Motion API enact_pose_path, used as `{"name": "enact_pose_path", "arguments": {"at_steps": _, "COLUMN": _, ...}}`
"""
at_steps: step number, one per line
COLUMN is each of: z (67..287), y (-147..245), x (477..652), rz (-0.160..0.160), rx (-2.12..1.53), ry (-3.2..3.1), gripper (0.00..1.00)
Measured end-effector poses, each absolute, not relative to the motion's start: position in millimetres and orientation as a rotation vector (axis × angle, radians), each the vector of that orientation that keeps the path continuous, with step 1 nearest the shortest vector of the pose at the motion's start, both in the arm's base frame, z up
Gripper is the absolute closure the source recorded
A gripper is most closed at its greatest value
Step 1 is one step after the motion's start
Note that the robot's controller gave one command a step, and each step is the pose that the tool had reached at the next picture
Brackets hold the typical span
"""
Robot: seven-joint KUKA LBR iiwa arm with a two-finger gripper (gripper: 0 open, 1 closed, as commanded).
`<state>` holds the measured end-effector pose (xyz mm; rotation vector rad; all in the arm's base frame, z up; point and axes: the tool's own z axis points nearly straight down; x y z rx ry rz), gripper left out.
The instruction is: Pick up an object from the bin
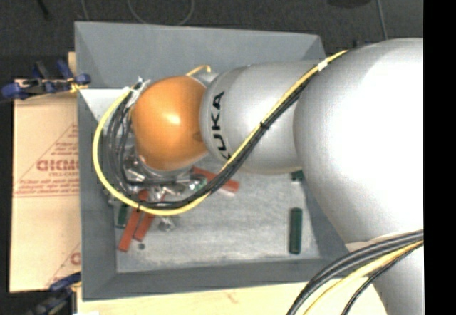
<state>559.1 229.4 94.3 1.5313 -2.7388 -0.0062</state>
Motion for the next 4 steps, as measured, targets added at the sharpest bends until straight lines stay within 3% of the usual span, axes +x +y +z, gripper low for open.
{"name": "enact_pose_path", "arguments": {"at_steps": 1, "z": 99, "y": 230, "x": 561.8, "rz": -0.005, "rx": 1.529, "ry": -2.749, "gripper": 1.00}}
{"name": "enact_pose_path", "arguments": {"at_steps": 2, "z": 99, "y": 230, "x": 561.8, "rz": -0.005, "rx": 1.526, "ry": -2.750, "gripper": 0.00}}
{"name": "enact_pose_path", "arguments": {"at_steps": 3, "z": 71, "y": 221, "x": 532.5, "rz": 0.002, "rx": 2.136, "ry": -2.310, "gripper": 0.00}}
{"name": "enact_pose_path", "arguments": {"at_steps": 4, "z": 73, "y": 222, "x": 533.2, "rz": 0.000, "rx": 2.134, "ry": -2.316, "gripper": 1.00}}
